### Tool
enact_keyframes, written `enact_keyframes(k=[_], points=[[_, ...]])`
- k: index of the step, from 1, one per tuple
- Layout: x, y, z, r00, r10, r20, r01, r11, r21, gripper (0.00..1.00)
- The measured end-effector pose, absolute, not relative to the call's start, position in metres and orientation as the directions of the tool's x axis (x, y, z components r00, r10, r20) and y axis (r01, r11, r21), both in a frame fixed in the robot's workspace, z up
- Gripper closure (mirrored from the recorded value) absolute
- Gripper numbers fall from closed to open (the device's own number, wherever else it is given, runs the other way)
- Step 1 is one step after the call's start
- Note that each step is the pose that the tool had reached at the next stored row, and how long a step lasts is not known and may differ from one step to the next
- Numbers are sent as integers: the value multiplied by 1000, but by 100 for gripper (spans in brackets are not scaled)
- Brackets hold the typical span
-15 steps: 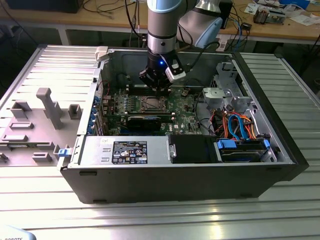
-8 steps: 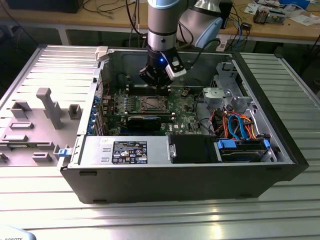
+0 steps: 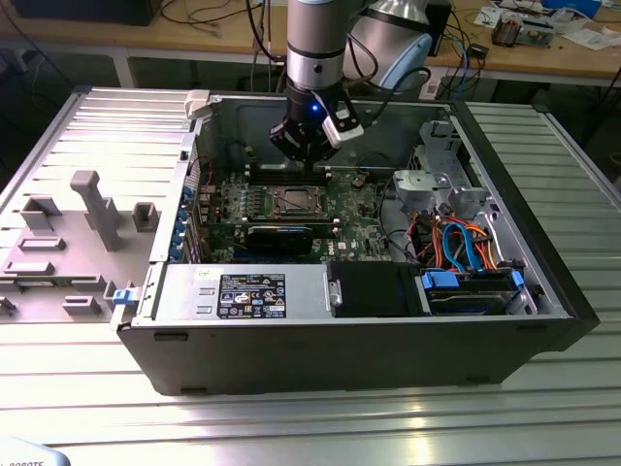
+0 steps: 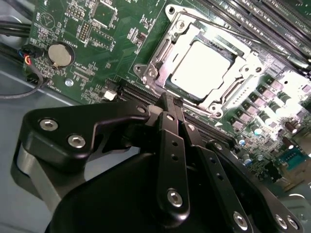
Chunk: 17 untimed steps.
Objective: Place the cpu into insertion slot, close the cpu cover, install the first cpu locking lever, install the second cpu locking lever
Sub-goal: 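Install the second cpu locking lever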
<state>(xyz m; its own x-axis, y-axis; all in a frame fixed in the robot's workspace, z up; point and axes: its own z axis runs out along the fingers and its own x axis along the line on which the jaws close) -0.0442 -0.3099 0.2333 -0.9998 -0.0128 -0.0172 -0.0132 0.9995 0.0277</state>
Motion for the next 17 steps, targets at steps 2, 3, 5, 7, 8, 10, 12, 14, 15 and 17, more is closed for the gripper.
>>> enact_keyframes(k=[2,3,5,7,8,10,12,14,15,17], points=[[-44,-311,233,-1000,-13,-17,-13,1000,28,89],[-44,-312,233,-1000,-13,-17,-13,1000,28,89],[-44,-314,233,-1000,-13,-17,-13,1000,27,89],[-44,-315,233,-1000,-13,-17,-13,1000,27,89],[-44,-316,233,-1000,-13,-17,-13,1000,27,89],[-44,-318,232,-1000,-13,-17,-13,1000,27,89],[-44,-321,232,-1000,-13,-17,-13,1000,27,89],[-44,-323,231,-1000,-13,-17,-13,1000,27,89],[-44,-323,231,-1000,-13,-17,-13,1000,26,89],[-44,-324,231,-1000,-13,-17,-13,1000,26,89]])
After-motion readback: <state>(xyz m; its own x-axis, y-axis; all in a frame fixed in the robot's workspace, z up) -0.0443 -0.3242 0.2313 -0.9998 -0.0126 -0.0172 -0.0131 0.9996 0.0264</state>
